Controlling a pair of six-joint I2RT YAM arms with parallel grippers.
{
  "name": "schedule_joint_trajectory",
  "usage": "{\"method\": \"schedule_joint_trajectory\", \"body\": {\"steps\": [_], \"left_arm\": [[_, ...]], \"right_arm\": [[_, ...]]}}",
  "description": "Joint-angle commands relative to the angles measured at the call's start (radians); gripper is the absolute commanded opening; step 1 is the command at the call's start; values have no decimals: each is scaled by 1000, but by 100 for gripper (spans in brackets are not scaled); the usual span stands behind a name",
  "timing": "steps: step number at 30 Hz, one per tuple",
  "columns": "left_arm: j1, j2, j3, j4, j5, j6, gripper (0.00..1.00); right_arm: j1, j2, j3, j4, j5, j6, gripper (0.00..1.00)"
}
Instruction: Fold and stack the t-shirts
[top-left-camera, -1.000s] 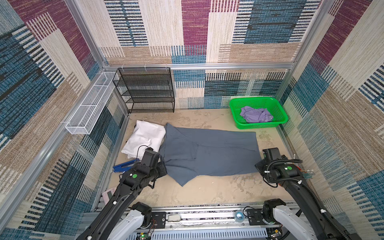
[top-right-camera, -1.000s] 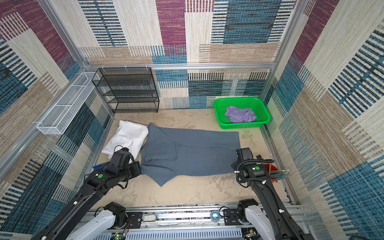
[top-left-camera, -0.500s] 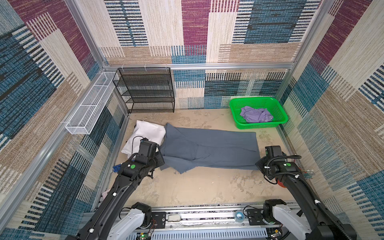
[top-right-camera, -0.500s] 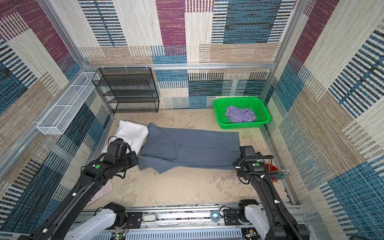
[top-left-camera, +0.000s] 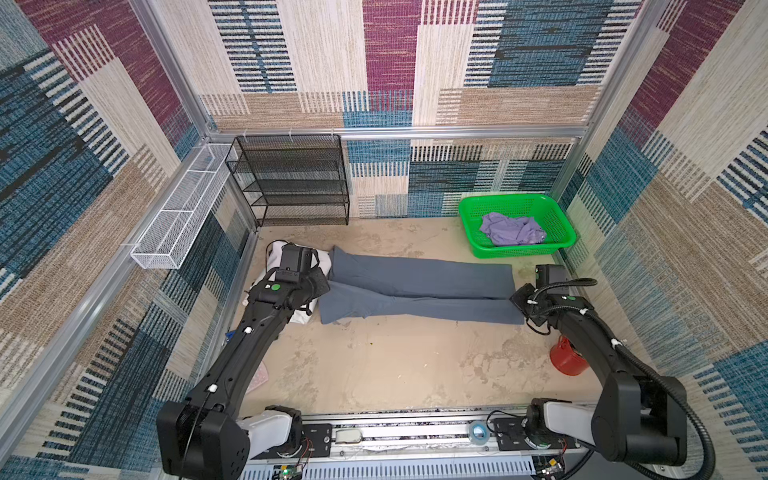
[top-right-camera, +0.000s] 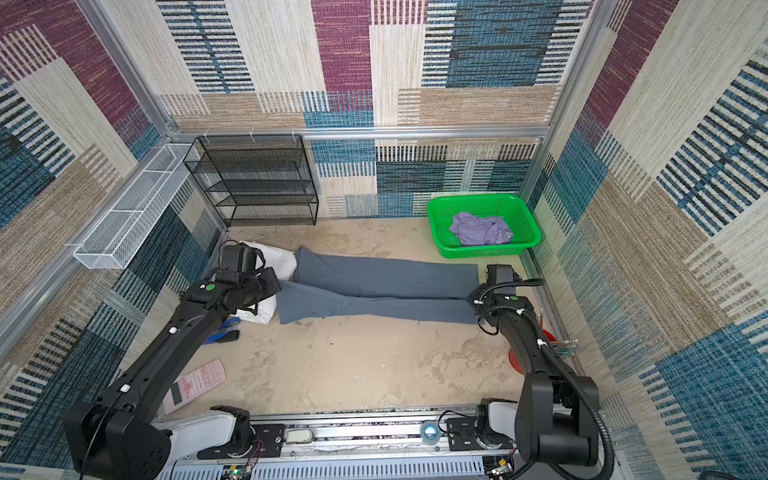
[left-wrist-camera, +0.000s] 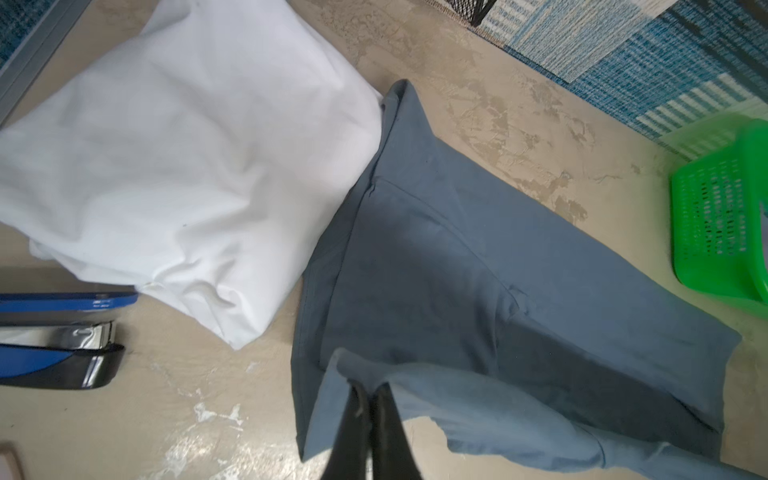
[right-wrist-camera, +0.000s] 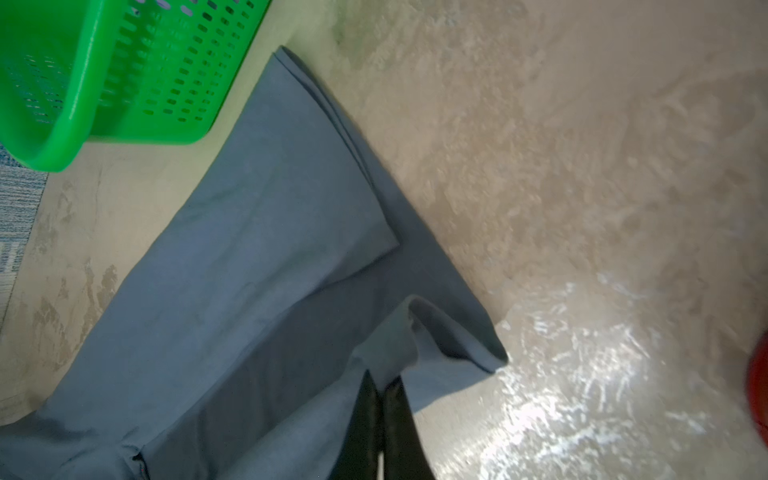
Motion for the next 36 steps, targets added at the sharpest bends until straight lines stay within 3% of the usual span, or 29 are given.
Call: {"method": "schedule_joint_trajectory", "body": {"steps": [1, 14, 21, 25, 28, 32, 36], "left_arm": [[19, 67, 48, 51, 21, 39, 0], [59, 409, 228, 102, 68, 65, 0], [70, 560, 319, 154, 79, 74, 3], [73, 672, 425, 183, 109, 138, 23], [72, 694, 472, 170, 117, 167, 28], [32, 579, 356, 175, 95, 159, 31], [-48, 499, 199, 207, 153, 107, 31]], "right_arm": [[-5, 59, 38, 100, -18, -49, 0], [-9, 238, 94, 196, 27, -85, 0], [-9, 347, 140, 242, 34, -101, 6], [-9, 359, 142, 274, 47, -127, 21], [-5, 317, 120, 299, 11, -150, 32], [37, 245, 111, 253, -37, -203, 52], [106, 218, 96, 234, -98, -216, 58]]}}
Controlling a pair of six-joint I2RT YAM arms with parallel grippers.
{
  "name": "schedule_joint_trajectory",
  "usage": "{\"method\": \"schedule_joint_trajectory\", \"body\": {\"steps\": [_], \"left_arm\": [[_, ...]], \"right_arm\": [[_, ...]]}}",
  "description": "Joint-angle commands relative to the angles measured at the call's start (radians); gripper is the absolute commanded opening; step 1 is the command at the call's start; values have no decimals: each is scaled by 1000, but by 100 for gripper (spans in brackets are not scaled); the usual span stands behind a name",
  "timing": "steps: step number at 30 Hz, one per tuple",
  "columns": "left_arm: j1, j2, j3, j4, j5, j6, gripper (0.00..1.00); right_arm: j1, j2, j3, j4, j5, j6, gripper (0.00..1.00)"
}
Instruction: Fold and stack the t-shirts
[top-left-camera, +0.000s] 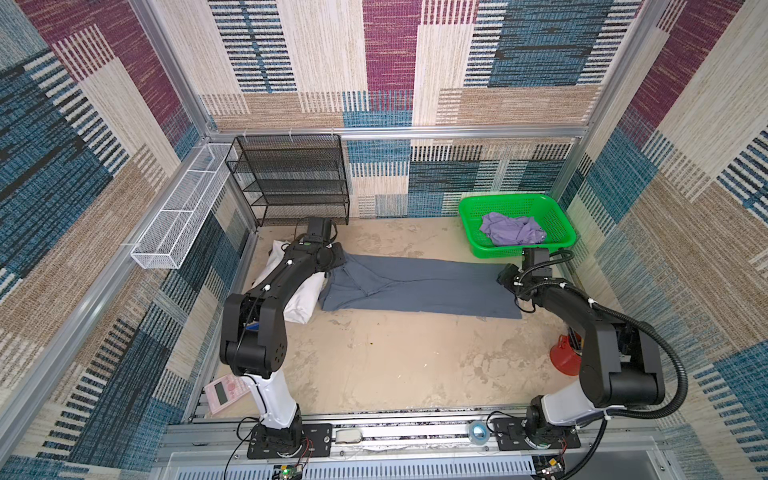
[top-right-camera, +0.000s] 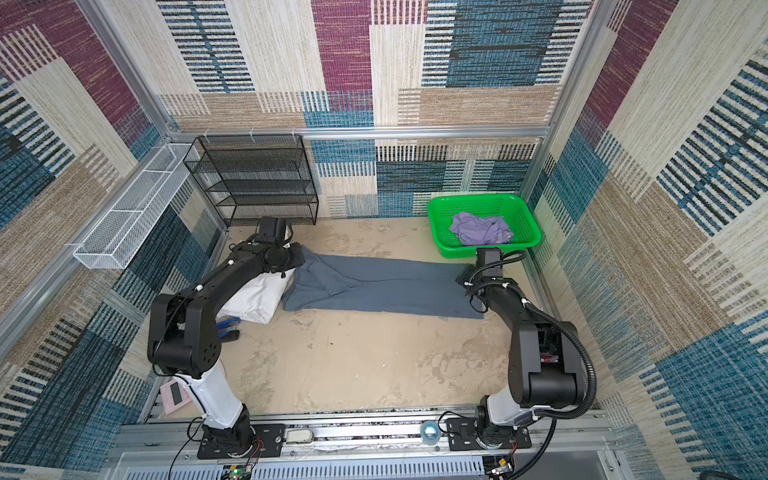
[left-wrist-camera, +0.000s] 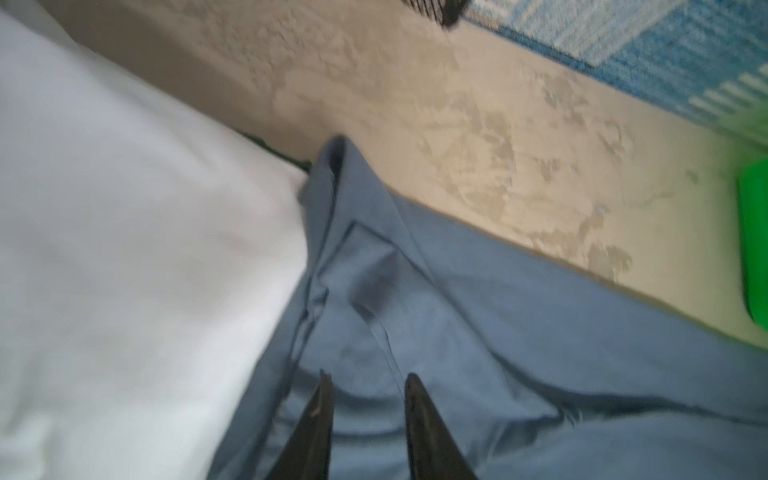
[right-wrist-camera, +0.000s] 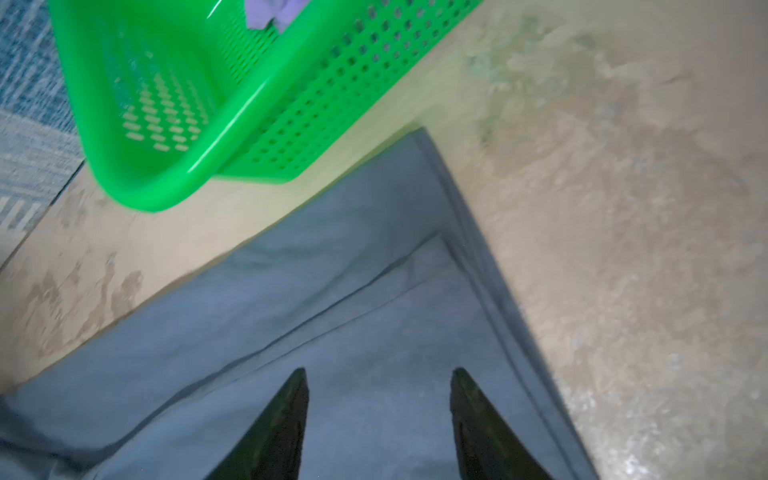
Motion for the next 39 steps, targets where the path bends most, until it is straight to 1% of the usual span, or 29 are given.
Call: {"method": "schedule_joint_trajectory", "body": {"steps": [1, 3, 6, 12, 22, 23, 27, 31, 36, 39], "left_arm": [[-60, -20, -80, 18, 70, -36, 31], [-105, -4, -106, 19, 79, -66, 31], [-141, 16, -145, 53, 64, -117, 31], [-159, 77, -136, 81, 100, -145, 33], [-192, 121, -117, 78, 99, -172, 34], [-194, 123, -117, 84, 100, -175, 33], [-195, 130, -107, 107, 99, -181, 20], [-196, 128, -90, 122, 100, -177, 0], [-196, 130, -58, 121, 88, -152, 0], [-196, 152, -9, 119, 105, -126, 0]], "right_arm": [[43, -6, -12, -7, -88, -27, 58], [65, 20, -14, -6, -135, -28, 59], [91, 65, -30, 8, -142, -29, 60], [92, 118, -75, 48, -134, -34, 60], [92, 138, -87, 57, -140, -42, 61], [92, 138, -92, 57, -139, -41, 61], [92, 130, -96, 57, -142, -45, 61], [92, 129, -95, 55, -146, -48, 62], [92, 123, -104, 50, -151, -53, 62], [92, 114, -114, 42, -140, -57, 62]]}}
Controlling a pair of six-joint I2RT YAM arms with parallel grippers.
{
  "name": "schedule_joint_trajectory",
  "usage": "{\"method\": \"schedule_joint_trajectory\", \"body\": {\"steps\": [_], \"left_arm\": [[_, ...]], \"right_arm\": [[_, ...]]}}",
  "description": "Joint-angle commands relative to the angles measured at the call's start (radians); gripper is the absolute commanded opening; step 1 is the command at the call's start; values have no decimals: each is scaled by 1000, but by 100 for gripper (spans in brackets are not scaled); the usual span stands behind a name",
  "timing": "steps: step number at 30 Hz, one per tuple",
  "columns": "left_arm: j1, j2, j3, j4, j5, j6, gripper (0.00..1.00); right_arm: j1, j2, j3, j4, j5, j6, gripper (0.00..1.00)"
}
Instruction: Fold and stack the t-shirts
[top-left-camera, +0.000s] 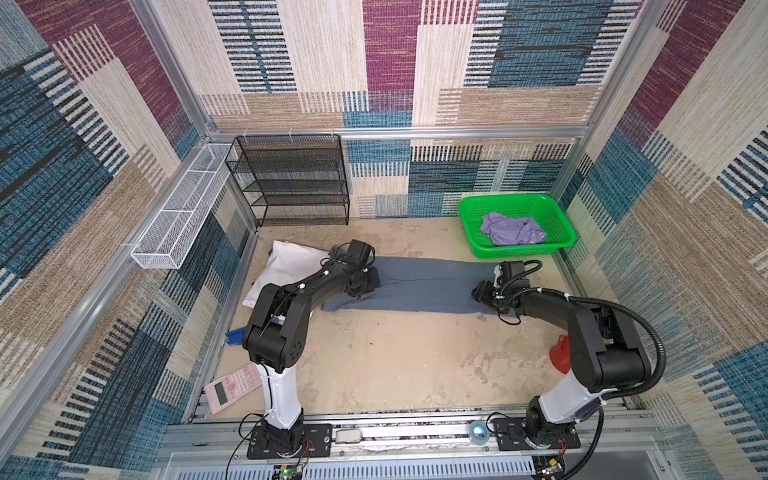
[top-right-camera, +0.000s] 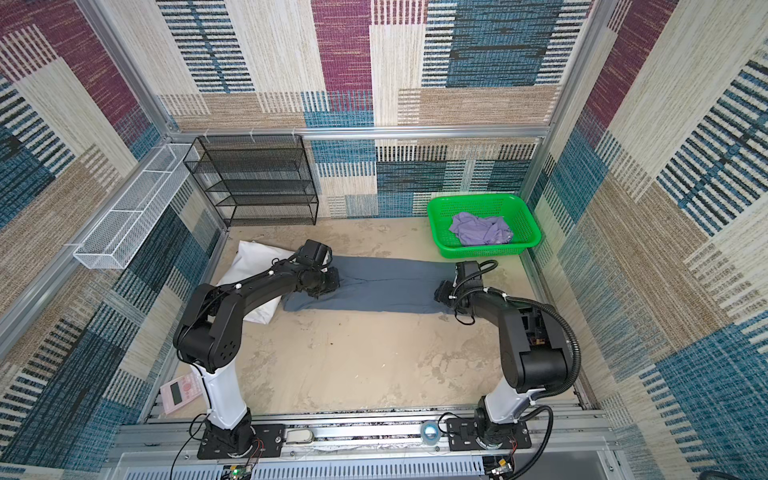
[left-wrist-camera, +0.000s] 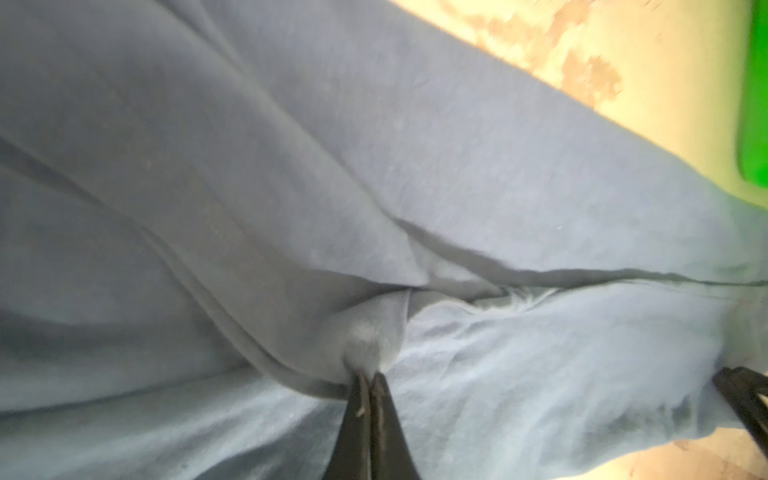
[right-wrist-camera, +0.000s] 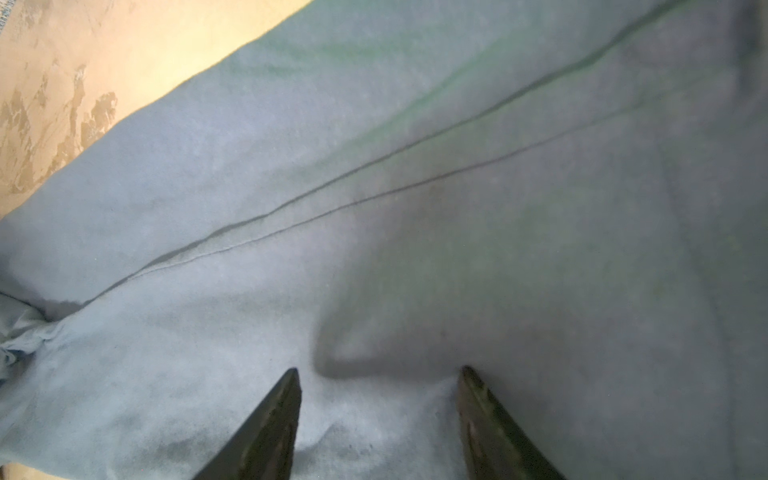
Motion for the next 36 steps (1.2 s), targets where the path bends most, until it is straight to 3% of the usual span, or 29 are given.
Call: {"method": "schedule_joint_trajectory", "body": {"steps": [1, 9, 11, 15, 17, 20, 23, 31, 36], "left_arm": [[-1, 29, 72, 8, 8, 46, 0], [-1, 234, 460, -160, -7, 160, 1], [0, 302, 570, -233, 11, 195, 12], [0, 346, 656, -245, 62, 283, 22], [0, 304, 611, -196, 81, 321, 27], [1, 178, 430, -77, 82, 358, 30], [2, 62, 238, -7, 17, 350, 31], [30, -98, -69, -102, -232, 232, 30], [84, -292, -293, -78, -297, 186, 30]], "right_arm": [[0, -8, -18, -60, 3, -3, 62], [0, -34, -51, -63, -10, 1, 62], [0, -38, -49, -70, -10, -1, 62], [0, -42, -51, -75, -9, -3, 62], [0, -39, -50, -77, -9, -2, 62], [1, -37, -49, -79, -8, -3, 62], [0, -33, -51, -81, 10, -4, 62], [-6, -31, -56, -137, 85, -8, 63], [-9, -84, -68, -191, 143, -12, 63]]}}
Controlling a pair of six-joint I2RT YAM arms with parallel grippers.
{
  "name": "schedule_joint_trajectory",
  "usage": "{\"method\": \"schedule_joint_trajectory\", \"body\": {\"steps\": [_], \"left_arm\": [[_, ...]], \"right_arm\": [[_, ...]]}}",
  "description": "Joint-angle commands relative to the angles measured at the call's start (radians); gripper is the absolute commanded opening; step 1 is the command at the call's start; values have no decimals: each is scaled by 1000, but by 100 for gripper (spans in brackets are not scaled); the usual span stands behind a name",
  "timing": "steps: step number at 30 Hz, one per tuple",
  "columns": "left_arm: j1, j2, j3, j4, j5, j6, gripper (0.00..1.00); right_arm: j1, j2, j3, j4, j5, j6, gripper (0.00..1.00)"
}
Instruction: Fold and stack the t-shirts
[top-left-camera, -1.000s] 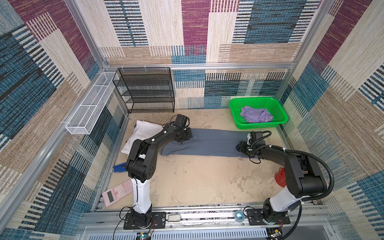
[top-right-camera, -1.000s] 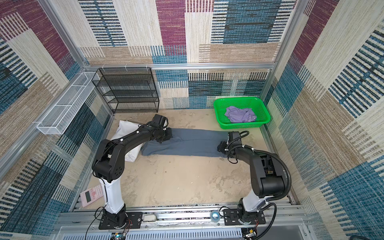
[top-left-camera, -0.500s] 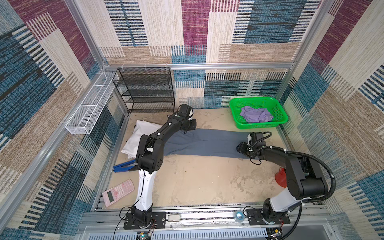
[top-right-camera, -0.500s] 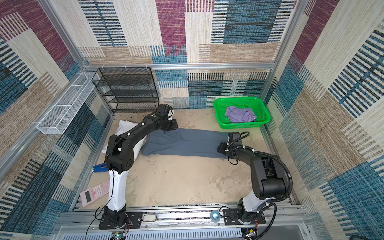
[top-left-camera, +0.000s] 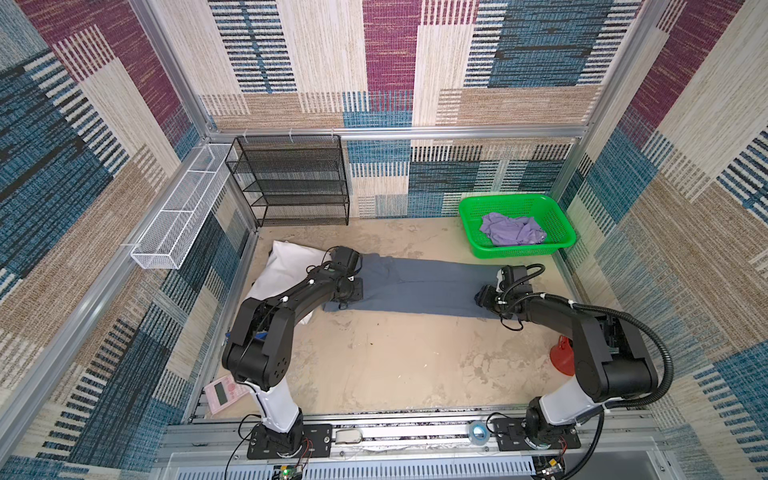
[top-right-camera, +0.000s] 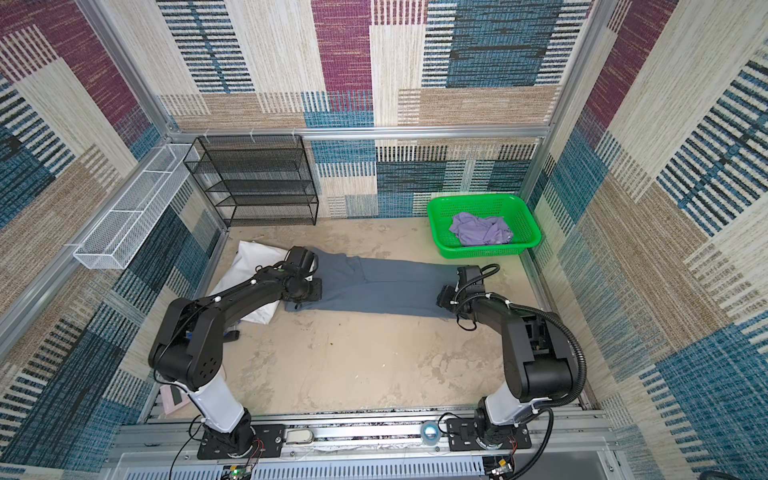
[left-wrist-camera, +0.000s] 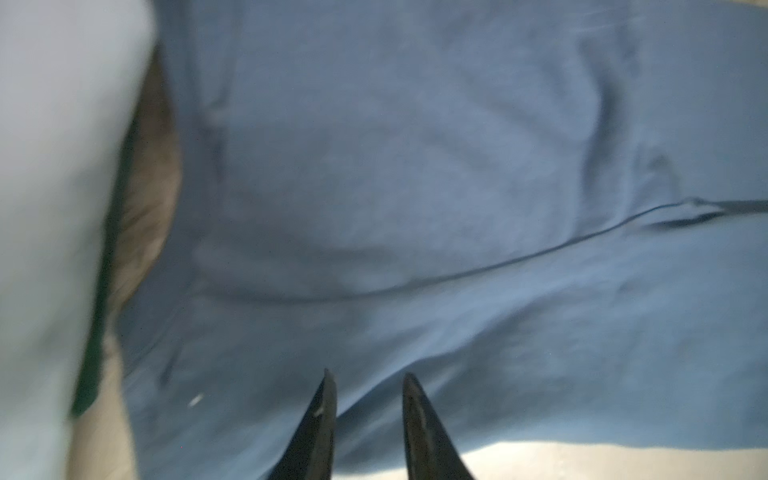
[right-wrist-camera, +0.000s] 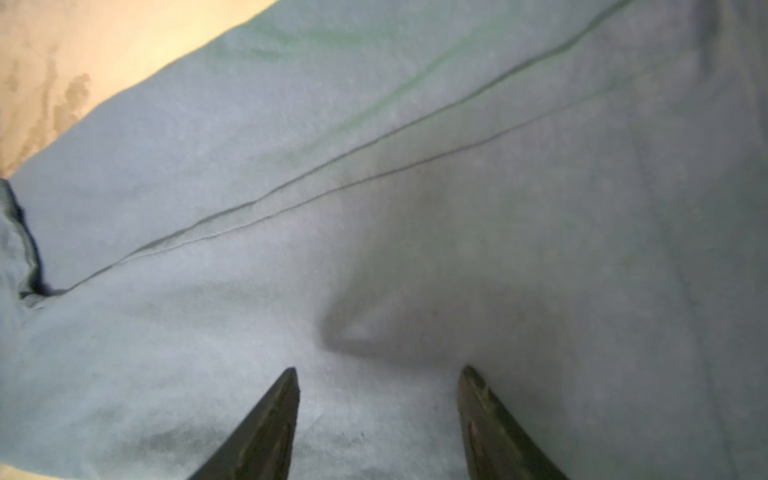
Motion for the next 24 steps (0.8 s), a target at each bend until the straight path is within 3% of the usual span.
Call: {"method": "schedule_joint_trajectory", "body": {"steps": [1, 6, 12, 17, 20, 24], "left_arm": [[36, -101, -94, 17, -94, -45, 30], [96, -130, -130, 25, -38, 1, 33], [105, -73, -86, 70, 91, 2, 33], [105, -16, -51, 61, 110, 1, 33], [106, -8, -46, 53, 118, -10, 24], [106, -21, -45, 19, 107, -25, 0]], "right_arm": [[-1, -29, -11, -154, 87, 0, 64], [-1, -76, -2, -177, 104, -4, 67], [-1, -75, 18, -182, 80, -10, 68], [-1, -66, 19, -173, 67, -10, 69], [-1, -53, 28, -173, 66, -15, 69], [-13, -36, 13, -156, 69, -5, 70]]}}
